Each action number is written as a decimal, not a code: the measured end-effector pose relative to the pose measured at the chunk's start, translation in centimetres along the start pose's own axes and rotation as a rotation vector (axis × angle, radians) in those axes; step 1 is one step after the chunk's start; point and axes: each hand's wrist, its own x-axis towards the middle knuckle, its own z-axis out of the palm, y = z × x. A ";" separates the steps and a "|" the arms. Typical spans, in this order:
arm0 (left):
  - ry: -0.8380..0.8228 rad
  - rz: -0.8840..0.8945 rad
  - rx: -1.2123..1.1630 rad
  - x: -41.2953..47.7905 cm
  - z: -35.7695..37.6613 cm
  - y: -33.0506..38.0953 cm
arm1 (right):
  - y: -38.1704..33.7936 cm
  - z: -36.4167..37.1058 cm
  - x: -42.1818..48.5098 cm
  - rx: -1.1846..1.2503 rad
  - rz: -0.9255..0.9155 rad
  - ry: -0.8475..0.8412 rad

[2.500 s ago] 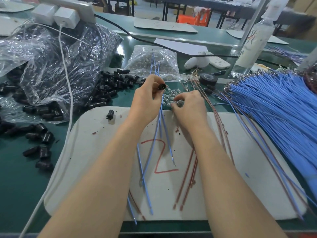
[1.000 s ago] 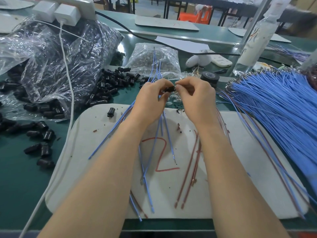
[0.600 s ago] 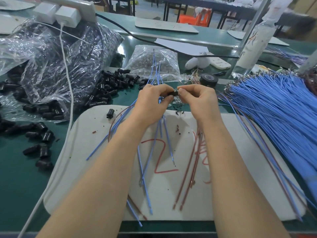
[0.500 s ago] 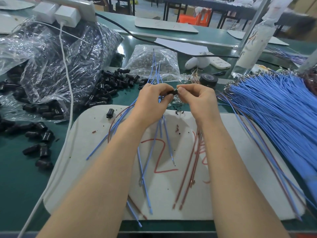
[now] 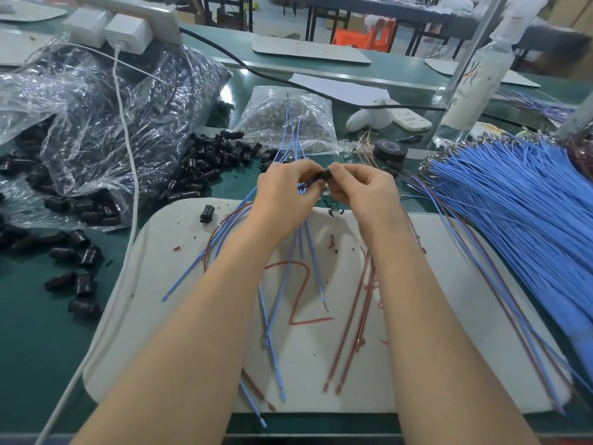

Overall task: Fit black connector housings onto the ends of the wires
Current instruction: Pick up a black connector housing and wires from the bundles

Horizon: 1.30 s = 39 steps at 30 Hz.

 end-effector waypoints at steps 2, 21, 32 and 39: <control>-0.001 0.009 -0.009 0.0 0.0 -0.1 | 0.0 -0.1 0.0 -0.104 -0.038 -0.015; -0.111 0.008 -0.164 0.3 -1.7 0.0 | 0.0 0.7 -0.1 -0.224 -0.127 0.011; -0.106 0.006 -0.170 0.4 -1.5 -0.3 | -0.1 1.1 -0.3 -0.232 -0.149 0.018; -0.119 -0.095 -0.051 0.7 -1.2 -0.5 | 0.6 1.9 0.4 -0.245 -0.052 0.062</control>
